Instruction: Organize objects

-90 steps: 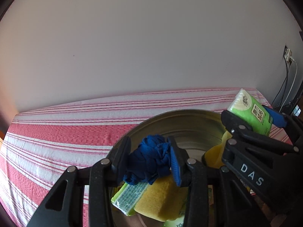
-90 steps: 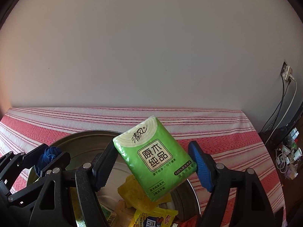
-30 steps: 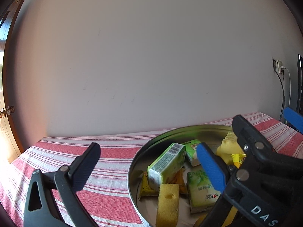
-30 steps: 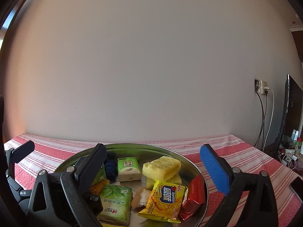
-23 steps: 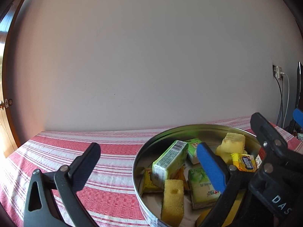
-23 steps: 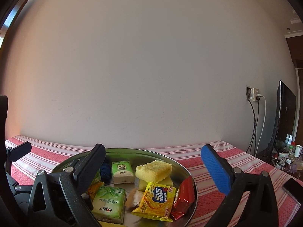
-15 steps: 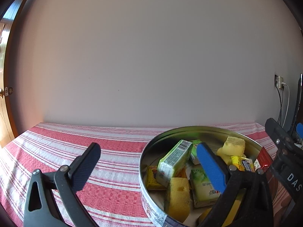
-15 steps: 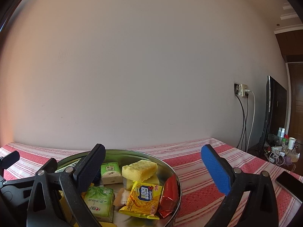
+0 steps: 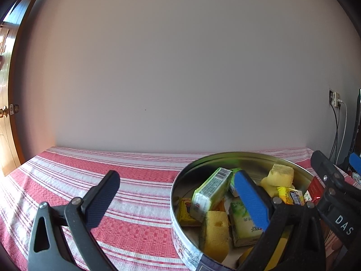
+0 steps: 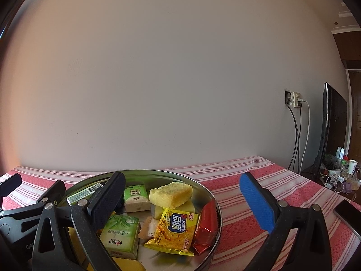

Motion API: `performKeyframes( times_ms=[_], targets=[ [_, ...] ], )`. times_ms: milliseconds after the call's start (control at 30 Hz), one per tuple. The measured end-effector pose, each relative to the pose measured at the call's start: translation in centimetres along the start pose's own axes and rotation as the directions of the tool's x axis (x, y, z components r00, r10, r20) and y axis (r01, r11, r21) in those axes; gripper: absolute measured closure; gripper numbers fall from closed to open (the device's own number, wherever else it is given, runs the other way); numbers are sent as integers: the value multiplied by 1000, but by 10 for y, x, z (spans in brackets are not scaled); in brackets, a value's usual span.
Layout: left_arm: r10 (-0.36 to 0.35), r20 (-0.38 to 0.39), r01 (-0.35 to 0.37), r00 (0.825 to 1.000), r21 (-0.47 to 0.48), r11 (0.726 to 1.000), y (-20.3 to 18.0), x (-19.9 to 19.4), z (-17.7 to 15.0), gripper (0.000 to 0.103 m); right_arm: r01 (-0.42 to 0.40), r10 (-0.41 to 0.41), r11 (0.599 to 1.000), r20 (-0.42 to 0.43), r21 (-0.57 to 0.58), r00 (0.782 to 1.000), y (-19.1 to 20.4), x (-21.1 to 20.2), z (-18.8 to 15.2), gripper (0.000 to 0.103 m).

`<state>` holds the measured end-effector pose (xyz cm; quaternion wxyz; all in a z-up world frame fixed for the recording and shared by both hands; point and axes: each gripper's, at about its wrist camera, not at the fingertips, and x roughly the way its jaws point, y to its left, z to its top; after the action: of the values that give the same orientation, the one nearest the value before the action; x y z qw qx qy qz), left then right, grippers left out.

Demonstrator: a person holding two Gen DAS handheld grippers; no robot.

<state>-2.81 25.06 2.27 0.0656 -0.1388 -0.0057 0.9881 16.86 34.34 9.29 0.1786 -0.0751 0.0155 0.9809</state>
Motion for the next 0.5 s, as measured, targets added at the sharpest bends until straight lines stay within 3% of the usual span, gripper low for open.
performKeyframes(
  times_ms=[500],
  targets=[
    [-7,51,7,999,-11,1000,5,-9,2,0,-2,2,1000,40,12,999,-3,-8,1,1]
  ],
)
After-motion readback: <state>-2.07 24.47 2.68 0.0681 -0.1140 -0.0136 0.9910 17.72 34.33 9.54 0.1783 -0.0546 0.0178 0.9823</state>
